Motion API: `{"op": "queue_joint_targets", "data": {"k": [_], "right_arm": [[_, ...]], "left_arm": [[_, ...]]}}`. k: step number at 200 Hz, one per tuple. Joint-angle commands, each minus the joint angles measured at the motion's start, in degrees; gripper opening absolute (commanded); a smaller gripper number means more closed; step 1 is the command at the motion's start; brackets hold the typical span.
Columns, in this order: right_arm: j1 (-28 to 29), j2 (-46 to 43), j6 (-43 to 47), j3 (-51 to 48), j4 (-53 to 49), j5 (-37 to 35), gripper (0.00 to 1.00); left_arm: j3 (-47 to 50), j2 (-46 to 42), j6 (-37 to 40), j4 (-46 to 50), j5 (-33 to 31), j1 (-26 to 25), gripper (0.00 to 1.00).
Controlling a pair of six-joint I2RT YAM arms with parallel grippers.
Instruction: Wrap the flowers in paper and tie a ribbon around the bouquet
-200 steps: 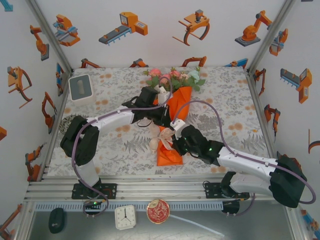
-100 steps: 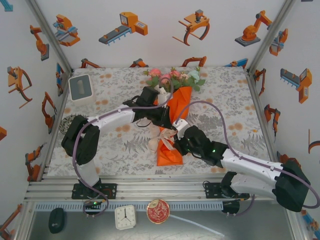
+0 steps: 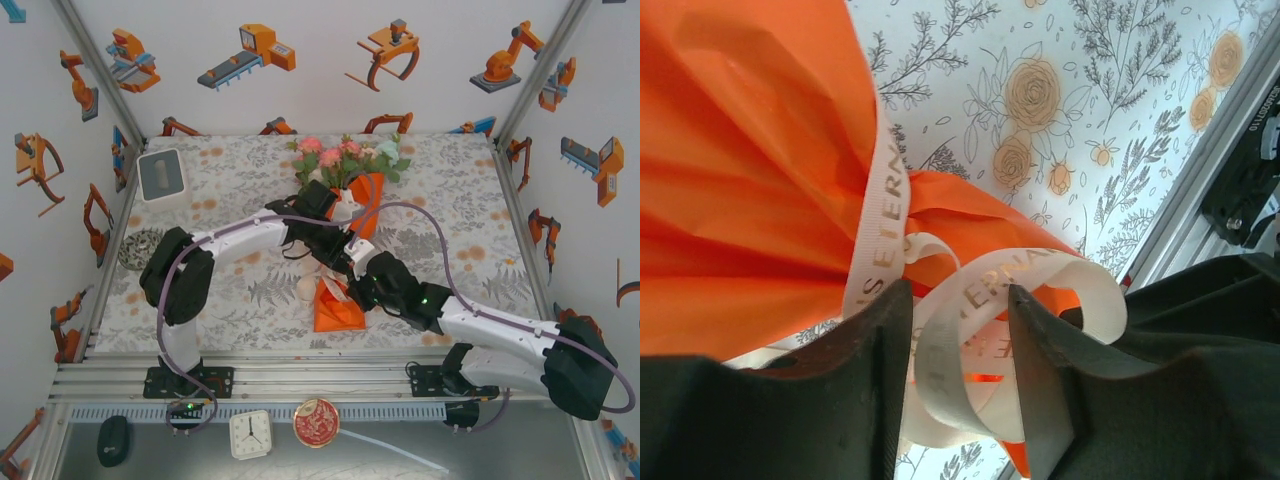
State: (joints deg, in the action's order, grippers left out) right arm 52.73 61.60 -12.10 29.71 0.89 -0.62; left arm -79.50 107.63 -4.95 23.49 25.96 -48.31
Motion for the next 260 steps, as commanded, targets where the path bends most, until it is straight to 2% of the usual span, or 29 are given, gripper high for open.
{"op": "queue_joint_targets", "data": {"k": [1, 11, 25, 32, 67, 92, 109, 146, 194, 214, 228, 260], "right_arm": [[-0.35, 0.27, 0.39, -0.61, 1.84, 0.62, 0.05], [-0.4, 0.26, 0.26, -0.6, 1.76, 0.73, 0.04], [-0.48, 0.02, 0.24, -0.83, 1.84, 0.88, 0.04], [-0.45, -0.16, 0.24, -0.99, 1.92, 0.97, 0.04], [-0.68, -0.14, 0.15, -1.09, 2.2, 1.41, 0.04], [-0.76, -0.12, -0.13, -1.49, 2.52, 1.59, 0.04], [-0.87, -0.17, -0.41, -1.73, 2.89, 2.03, 0.03], [-0.98, -0.19, -0.81, -1.7, 2.7, 2.09, 0.03], [-1.13, -0.55, -0.97, -2.05, 2.81, 2.16, 0.03], [-1.14, -0.14, -1.0, -1.99, 3.06, 2.45, 0.03], [-1.22, 0.01, -0.99, -1.89, 3.03, 2.47, 0.03], [-1.34, 0.05, -1.06, -2.04, 3.07, 2.29, 0.03]], "left_arm": [[-1.29, -1.18, 1.43, 1.74, -4.32, -0.21, 0.32], [-0.89, -2.16, 0.18, 1.61, -5.7, 0.21, 0.36], [1.55, -5.44, -2.55, -1.12, -6.56, 0.91, 0.49], [3.12, -7.59, -4.12, -3.1, -6.34, 1.26, 0.5], [9.89, -16.56, -13.45, -11.27, -7.01, 1.04, 0.5], [11.69, -19.25, -13.33, -11.97, -4.47, -0.49, 0.33], [11.03, -17.7, -14.76, -12.62, 0.4, -1.38, 0.28], [8.11, -12.01, -15.61, -11.51, 1.1, -2.49, 0.27], [6.16, -8.27, -10.05, -5.45, 0.42, -2.44, 0.43], [6.29, -7.52, -9.43, -5.69, 0.56, -2.46, 0.44], [6.21, -6.93, -9.07, -5.7, 2.38, -2.49, 0.44], [5.31, -5.23, -7.87, -4.15, 5.63, -2.75, 0.35]]}}
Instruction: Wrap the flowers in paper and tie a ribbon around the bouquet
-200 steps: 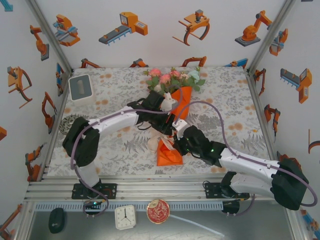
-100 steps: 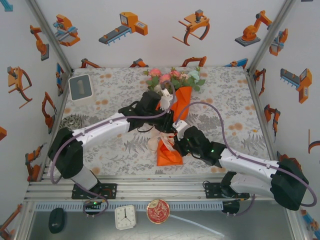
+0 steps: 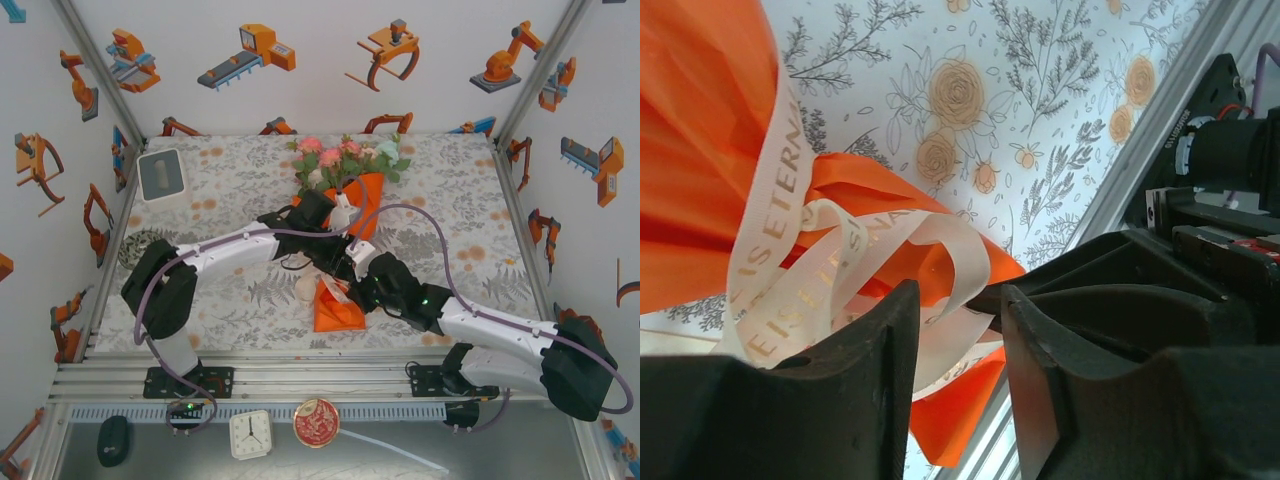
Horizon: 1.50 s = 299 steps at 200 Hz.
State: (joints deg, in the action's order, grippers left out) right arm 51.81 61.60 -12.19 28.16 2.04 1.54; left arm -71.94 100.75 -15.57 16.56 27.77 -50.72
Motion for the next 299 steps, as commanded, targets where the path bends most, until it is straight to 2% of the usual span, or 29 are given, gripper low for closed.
{"op": "queue_joint_targets", "data": {"k": [1, 22, 46, 62, 81, 108, 143, 162, 175, 200, 221, 230, 254, 282, 299], "right_arm": [[-0.42, 0.05, -0.97, -0.48, 1.91, 0.13, 0.03], [-0.48, -0.12, -1.06, -0.65, 2.04, 0.3, 0.03], [-0.57, -0.45, -1.03, -0.82, 1.65, 0.05, 0.03], [-0.57, -0.83, -1.09, -0.99, 1.56, 0.04, 0.03], [-0.59, -1.05, -0.93, -1.12, 1.56, 0.21, 0.03], [-0.6, -1.2, -0.79, -1.63, 2.16, 0.82, 0.02], [-0.66, -2.08, -0.89, -1.94, 1.97, 0.7, 0.02], [-0.66, -2.54, -0.9, -2.11, 1.65, 0.48, 0.02], [-0.65, -2.72, -0.99, -2.3, 1.65, 0.4, 0.02], [-0.66, -2.8, -1.05, -2.46, 1.65, 0.48, 0.02], [-0.66, -2.82, -1.08, -2.44, 1.4, 0.33, 0.02], [-0.67, -2.88, -1.08, -2.34, 1.38, 0.26, 0.02], [-0.75, -2.82, -0.99, -2.31, 1.32, 0.13, 0.02], [-0.86, -1.79, -1.08, -1.78, 1.58, 0.38, 0.02], [-0.89, -1.06, -1.15, -1.33, 1.65, 0.48, 0.02]], "left_arm": [[-2.24, 1.74, 2.84, 2.87, 3.84, -0.39, 0.35], [-2.76, 2.28, 3.44, 4.28, 3.39, -0.61, 0.22], [-2.45, 0.76, 2.36, 2.7, 4.9, -0.37, 0.0], [-1.2, -1.34, -2.06, -2.6, 7.68, 0.5, 0.0], [0.79, -3.82, -11.86, -12.86, 9.81, 2.29, 0.0], [3.82, -5.76, -30.46, -27.36, 7.27, 4.53, 0.0], [8.23, -5.83, -54.7, -37.57, 5.54, 8.24, 0.0], [12.11, -6.19, -63.41, -44.76, 6.01, 10.37, 0.0], [14.32, -6.68, -66.56, -48.31, 6.59, 12.12, 0.0], [17.6, -9.87, -64.68, -47.93, 7.18, 15.7, 0.04], [19.58, -14.93, -56.77, -40.54, 6.38, 18.28, 0.12], [19.82, -17.75, -50.67, -34.1, 4.17, 18.93, 0.16], [19.84, -24.22, -34.31, -16.12, -4.39, 18.74, 0.2], [21.68, -27.29, -26.88, -4.53, -13.66, 18.97, 0.26], [22.57, -27.48, -23.32, -1.25, -16.39, 18.92, 0.28]]}}
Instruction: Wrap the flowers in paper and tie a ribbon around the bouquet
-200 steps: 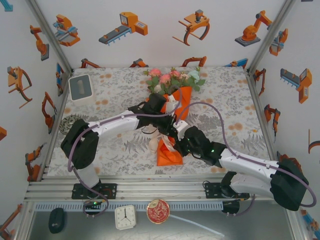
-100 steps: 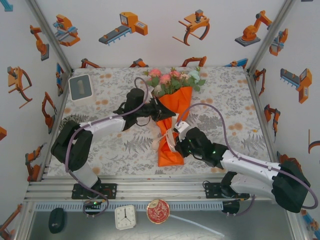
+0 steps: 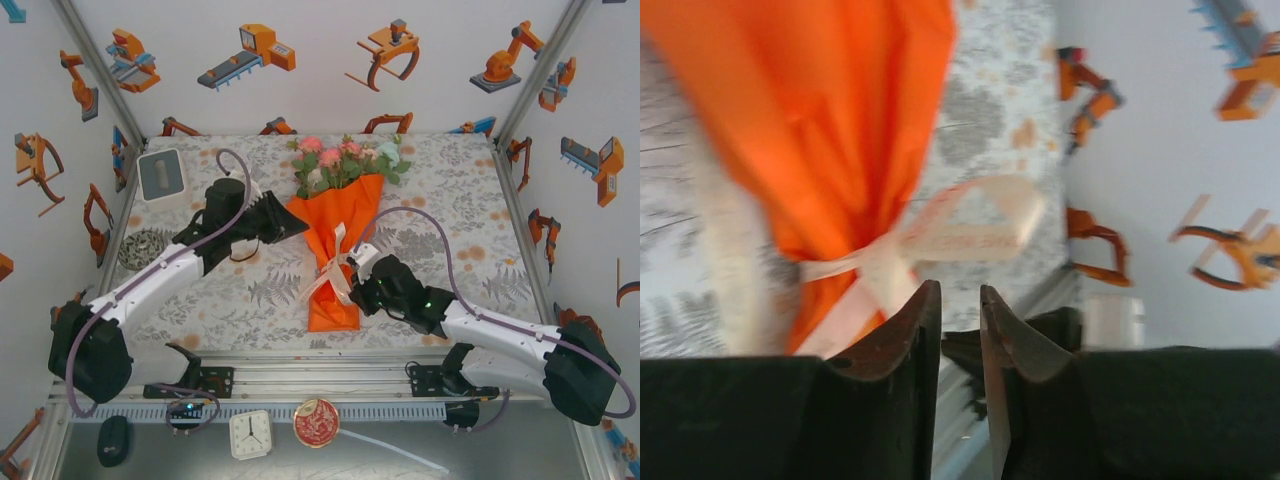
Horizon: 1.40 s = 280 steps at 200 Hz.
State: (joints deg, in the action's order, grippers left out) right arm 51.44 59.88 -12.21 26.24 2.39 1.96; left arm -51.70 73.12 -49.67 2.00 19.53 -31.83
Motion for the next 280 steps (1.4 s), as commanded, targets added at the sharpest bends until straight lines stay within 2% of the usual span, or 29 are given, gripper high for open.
{"op": "queue_joint_targets", "data": {"k": [1, 10, 27, 35, 54, 66, 87, 106, 128, 168, 207, 234, 280], "right_arm": [[-0.58, 0.67, -1.14, 0.58, 1.3, 0.06, 0.02], [-0.54, 0.93, -1.15, 0.76, 1.3, 0.07, 0.02], [-0.55, 1.42, -1.07, 1.11, 1.47, 0.11, 0.02], [-0.62, 1.62, -1.02, 1.3, 1.39, 0.15, 0.02], [-0.6, 1.81, -1.02, 1.61, 1.49, 0.15, 0.02], [-0.57, 1.74, -1.14, 1.56, 1.39, 0.32, 0.02], [-0.57, 1.39, -1.13, 1.58, 1.17, 0.24, 0.02], [-0.57, 0.97, -0.97, 1.62, 0.77, -0.02, 0.02], [-0.64, 0.77, -1.1, 1.29, 0.89, -0.2, 0.02], [-0.73, 0.94, -1.23, 1.04, 1.05, -0.2, 0.02], [-0.73, 0.91, -1.29, 0.71, 1.04, -0.54, 0.02], [-0.84, 0.95, -1.47, 0.37, 1.46, -0.73, 0.01], [-0.91, 0.53, -1.73, -0.21, 1.65, -0.9, 0.01]], "left_arm": [[2.45, 0.07, 10.93, 13.26, -8.0, 0.07, 0.28], [3.45, -0.15, 12.62, 10.59, -4.04, 0.08, 0.28], [5.41, -0.52, 14.85, 0.21, 8.94, -1.59, 0.32], [5.45, -0.36, 16.26, -3.6, 11.38, -3.81, 0.35], [2.73, 1.35, 24.4, -4.6, 7.86, -10.19, 0.42], [1.08, 3.25, 27.39, -4.92, 0.94, -12.92, 0.46], [-0.77, 6.89, 29.14, -10.18, -4.37, -14.11, 0.61], [-2.08, 10.27, 31.29, -14.22, -6.72, -14.72, 0.62], [-3.37, 13.68, 31.68, -18.29, -4.33, -15.01, 0.54], [-5.06, 18.21, 28.25, -21.92, -1.25, -15.01, 0.25], [-5.03, 16.79, 26.22, -21.62, -1.53, -15.01, 0.0], [-7.59, 14.68, 19.52, -18.38, 1.41, -14.68, 0.0], [-4.85, 9.11, 0.23, -23.22, 7.44, -12.58, 0.0]]}}
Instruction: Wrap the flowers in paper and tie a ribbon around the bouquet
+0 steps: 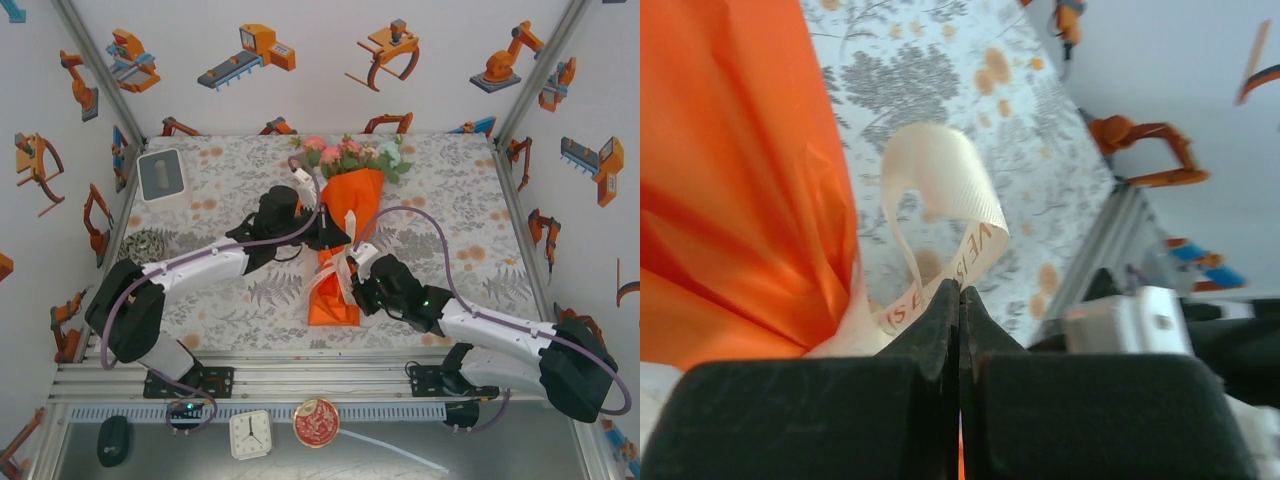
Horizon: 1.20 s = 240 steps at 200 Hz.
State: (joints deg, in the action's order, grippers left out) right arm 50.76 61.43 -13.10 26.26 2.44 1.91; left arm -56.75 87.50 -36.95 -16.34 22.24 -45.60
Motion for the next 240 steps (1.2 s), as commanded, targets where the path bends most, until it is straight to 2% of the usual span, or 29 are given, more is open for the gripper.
{"op": "queue_joint_targets", "data": {"k": [1, 13, 27, 61, 101, 140, 149, 163, 179, 212, 240], "right_arm": [[-0.28, -1.08, -0.81, -0.24, 1.61, -0.86, 0.01], [-0.31, -1.32, -0.83, -0.45, 1.61, -0.98, 0.01], [-0.33, -1.34, -0.87, -0.42, 1.69, -1.03, 0.01], [-0.4, -1.18, -1.0, -0.12, 1.8, -0.51, 0.01], [-0.42, -2.08, -0.96, 0.04, 0.9, -0.85, 0.01], [-0.4, -2.47, -1.15, 0.46, 0.05, -1.72, 0.01], [-0.41, -2.63, -1.31, 0.85, -0.14, -1.84, 0.01], [-0.41, -2.87, -1.39, 1.43, 0.14, -1.36, 0.02], [-0.4, -2.64, -1.4, 2.06, 0.64, -0.78, 0.02], [-0.4, -2.36, -2.81, 3.18, 1.4, -2.51, 0.01], [-0.41, -0.72, -6.93, 3.67, 6.57, -3.91, 0.02]], "left_arm": [[0.26, -5.39, -12.69, -4.82, 4.74, 1.21, 0.0], [0.13, -6.05, -13.49, -1.82, 4.97, 1.25, 0.01], [0.04, -6.45, -9.97, 3.28, 4.42, 1.22, 0.02], [1.16, -6.73, -1.11, 11.88, -2.91, 1.13, 0.08], [2.08, -7.53, 3.77, 16.11, -4.92, 1.26, 0.28], [0.79, -9.8, 9.43, 22.32, -9.23, 1.98, 0.3], [-0.86, -9.55, 10.91, 23.71, -8.78, 1.94, 0.33], [-4.48, -8.25, 14.11, 25.31, -3.08, 1.76, 0.39], [-9.0, -5.51, 15.85, 26.05, 0.39, 0.92, 0.47], [-17.82, 3.62, 18.64, 28.68, 0.26, 0.34, 0.61], [-19.0, 6.99, 19.43, 27.48, -0.87, 0.34, 0.69]]}}
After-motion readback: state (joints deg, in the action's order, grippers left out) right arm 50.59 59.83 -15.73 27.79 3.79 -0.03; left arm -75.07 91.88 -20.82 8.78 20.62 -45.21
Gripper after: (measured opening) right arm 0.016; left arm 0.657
